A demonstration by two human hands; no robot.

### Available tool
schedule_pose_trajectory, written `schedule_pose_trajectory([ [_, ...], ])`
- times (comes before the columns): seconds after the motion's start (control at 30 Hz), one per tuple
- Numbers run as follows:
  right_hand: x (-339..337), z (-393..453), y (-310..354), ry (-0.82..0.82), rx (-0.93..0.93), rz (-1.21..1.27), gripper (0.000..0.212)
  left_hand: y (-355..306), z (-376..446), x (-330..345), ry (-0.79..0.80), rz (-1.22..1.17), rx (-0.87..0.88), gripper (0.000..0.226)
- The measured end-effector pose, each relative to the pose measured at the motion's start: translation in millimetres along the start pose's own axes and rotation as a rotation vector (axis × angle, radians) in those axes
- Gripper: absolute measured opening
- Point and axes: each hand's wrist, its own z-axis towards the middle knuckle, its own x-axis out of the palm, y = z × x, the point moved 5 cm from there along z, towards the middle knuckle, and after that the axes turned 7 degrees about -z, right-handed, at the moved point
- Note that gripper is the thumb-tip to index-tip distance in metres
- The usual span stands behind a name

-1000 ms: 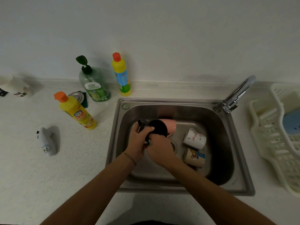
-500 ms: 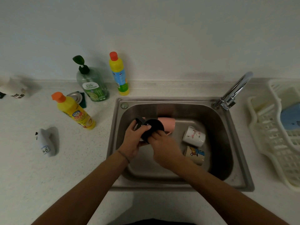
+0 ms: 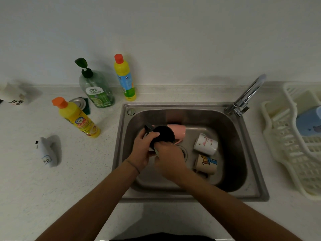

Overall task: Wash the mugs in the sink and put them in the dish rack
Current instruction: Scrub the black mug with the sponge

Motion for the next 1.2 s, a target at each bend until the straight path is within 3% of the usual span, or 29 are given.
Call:
schedule_pose_trajectory([
  [0.07, -2.3, -3.0, -10.7, -0.010, -0.188, -0.203, 0.037, -0.6, 2.1, -6.3, 0.002, 0.008, -0.030, 0.040],
  [0.1, 0.0, -1.8, -13.1, -0.004, -0.173, -0.222, 0.037, 0.6, 0.8, -5.2, -0.004, 0.010, -0.037, 0.039],
  [0.2, 8.2, 1.9, -2.2, 0.037, 0.125, 0.075, 0.033, 7.7, 0.4, 0.6, -0.043, 0.006, -0.028, 0.048],
  [0.23, 9.9, 1.9, -0.2, 0.053, 0.137, 0.127, 0.033, 6.9, -0.1, 0.6, -0.044, 0.010, -0.029, 0.051],
  [0.33, 1.0, -4.8, -7.5, 0.005, -0.189, -0.142, 0.038, -3.9, 1.5, -10.4, -0.022, 0.088, -0.052, 0.036],
  [0.37, -0.8, -6.1, -10.6, -0.006, -0.223, -0.193, 0.038, -5.7, 2.4, -13.0, -0.016, 0.096, -0.058, 0.033],
  [0.53, 9.2, -2.3, 14.4, 0.022, 0.094, 0.118, 0.031, 1.7, 2.3, -10.1, -0.078, 0.096, -0.023, 0.029],
  [0.67, 9.3, -8.8, -5.6, 0.027, -0.274, -0.238, 0.029, -8.0, 1.6, -19.3, 0.017, 0.210, -0.163, 0.027],
  [0.73, 10.4, -10.2, -10.3, -0.012, -0.314, -0.296, 0.024, -8.6, 0.7, -16.0, 0.051, 0.197, -0.206, 0.029],
  [0.87, 7.2, 2.9, 2.2, -0.060, -0.126, -0.157, 0.022, 0.5, -0.9, -1.2, 0.018, 0.006, -0.061, 0.069],
  [0.97, 5.8, 10.6, 8.0, -0.128, 0.065, 0.011, 0.018, 0.7, -1.8, 3.3, -0.031, -0.052, 0.058, 0.065],
  [1.03, 7.2, 6.0, 10.0, -0.093, -0.008, 0.013, 0.024, -4.2, -2.0, -0.6, -0.048, -0.044, 0.081, 0.061],
  [1.13, 1.0, -0.1, -2.6, -0.006, -0.253, -0.197, 0.035, -8.7, -1.4, -9.3, -0.039, -0.048, 0.048, 0.055],
  [1.2, 0.8, 2.3, -2.5, 0.000, -0.176, -0.194, 0.036, -5.7, -2.8, -5.9, -0.045, -0.064, 0.037, 0.047],
])
